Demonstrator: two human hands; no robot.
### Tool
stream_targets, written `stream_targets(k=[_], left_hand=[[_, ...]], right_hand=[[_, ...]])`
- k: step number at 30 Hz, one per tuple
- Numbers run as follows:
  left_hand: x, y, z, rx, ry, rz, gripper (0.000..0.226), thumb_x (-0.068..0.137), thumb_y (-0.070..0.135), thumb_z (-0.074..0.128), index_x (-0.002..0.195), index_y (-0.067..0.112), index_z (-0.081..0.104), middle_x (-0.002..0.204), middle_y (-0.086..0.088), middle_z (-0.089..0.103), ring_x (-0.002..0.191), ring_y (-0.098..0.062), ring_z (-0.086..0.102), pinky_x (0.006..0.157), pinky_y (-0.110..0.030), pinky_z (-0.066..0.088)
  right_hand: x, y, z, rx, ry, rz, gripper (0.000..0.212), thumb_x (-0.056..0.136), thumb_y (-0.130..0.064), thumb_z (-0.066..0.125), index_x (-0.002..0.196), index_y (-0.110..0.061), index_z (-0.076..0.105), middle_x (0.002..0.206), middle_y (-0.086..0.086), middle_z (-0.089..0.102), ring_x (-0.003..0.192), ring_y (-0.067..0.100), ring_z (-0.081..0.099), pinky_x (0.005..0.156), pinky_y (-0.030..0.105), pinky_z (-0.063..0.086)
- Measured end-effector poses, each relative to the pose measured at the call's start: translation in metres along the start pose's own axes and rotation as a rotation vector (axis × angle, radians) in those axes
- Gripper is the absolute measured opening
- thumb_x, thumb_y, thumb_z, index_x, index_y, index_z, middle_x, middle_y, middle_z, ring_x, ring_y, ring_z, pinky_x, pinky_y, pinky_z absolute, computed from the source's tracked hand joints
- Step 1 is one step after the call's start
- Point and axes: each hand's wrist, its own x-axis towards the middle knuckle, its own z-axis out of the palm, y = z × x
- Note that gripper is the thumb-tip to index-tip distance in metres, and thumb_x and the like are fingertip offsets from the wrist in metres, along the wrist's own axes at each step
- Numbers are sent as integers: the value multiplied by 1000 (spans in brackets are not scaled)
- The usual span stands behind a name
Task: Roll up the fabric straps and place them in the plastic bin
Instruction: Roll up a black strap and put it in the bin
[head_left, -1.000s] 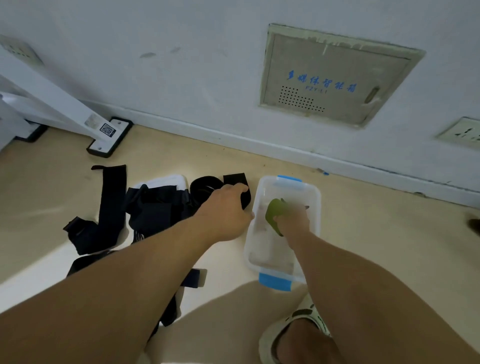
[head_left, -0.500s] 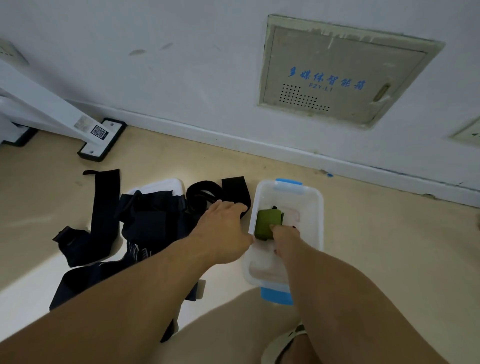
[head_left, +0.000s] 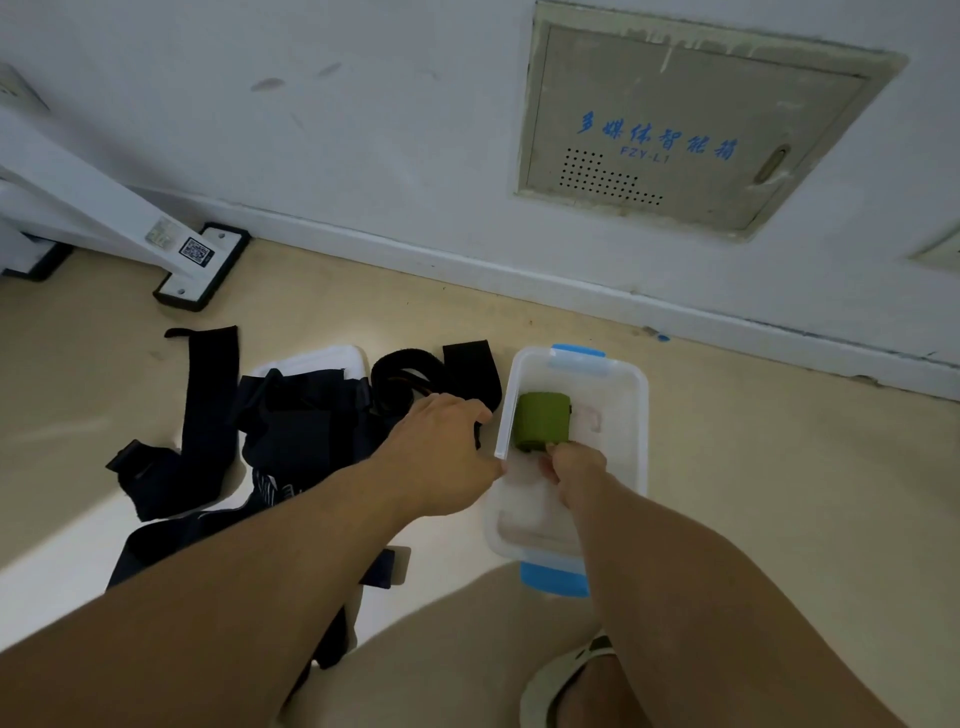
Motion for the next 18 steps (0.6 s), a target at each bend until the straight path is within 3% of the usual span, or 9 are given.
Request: stream_targets(k=[4, 7, 10, 14, 18], left_hand=[[1, -1, 1, -3, -8, -10, 67, 96, 42, 67, 154, 20, 41, 157, -2, 40, 149, -23, 28, 121, -35, 29], [0, -2, -2, 1, -20, -18, 68, 97, 41, 67, 155, 19, 39, 159, -2, 38, 150, -22, 28, 121, -34, 27], [-3, -8, -7, 4, -50, -41, 68, 98, 39, 67, 156, 18, 38, 158, -4, 38, 146, -22, 34, 119, -33, 32], [-18, -21, -20, 61, -72, -65, 66, 98, 41, 66, 154, 17, 41, 158, -6, 38, 145, -25, 36, 118, -32, 32], [-36, -50, -34, 105, -55, -131, 62, 93, 43, 71, 145, 16, 52, 148, -8, 49, 136, -30, 44, 114, -42, 41]], right_hand=[[-2, -3, 3, -59, -19, 5, 19, 94, -4, 67, 79, -6, 55, 83, 12, 57, 93, 31, 65, 91, 44, 59], [-9, -6, 3, -248, 20, -72, 9, 94, -12, 64, 95, -4, 61, 85, 13, 60, 88, 31, 65, 90, 47, 59], [-19, -13, -1, -400, 136, -200, 24, 93, -18, 59, 111, -3, 55, 87, 8, 57, 84, 29, 59, 84, 41, 56], [-44, -32, -5, -305, 246, -438, 31, 100, -19, 51, 131, -16, 54, 103, 0, 54, 91, 23, 53, 83, 34, 46], [-74, -53, 18, -383, 304, -839, 18, 102, -26, 48, 116, -25, 58, 99, -1, 65, 91, 22, 64, 87, 35, 51]])
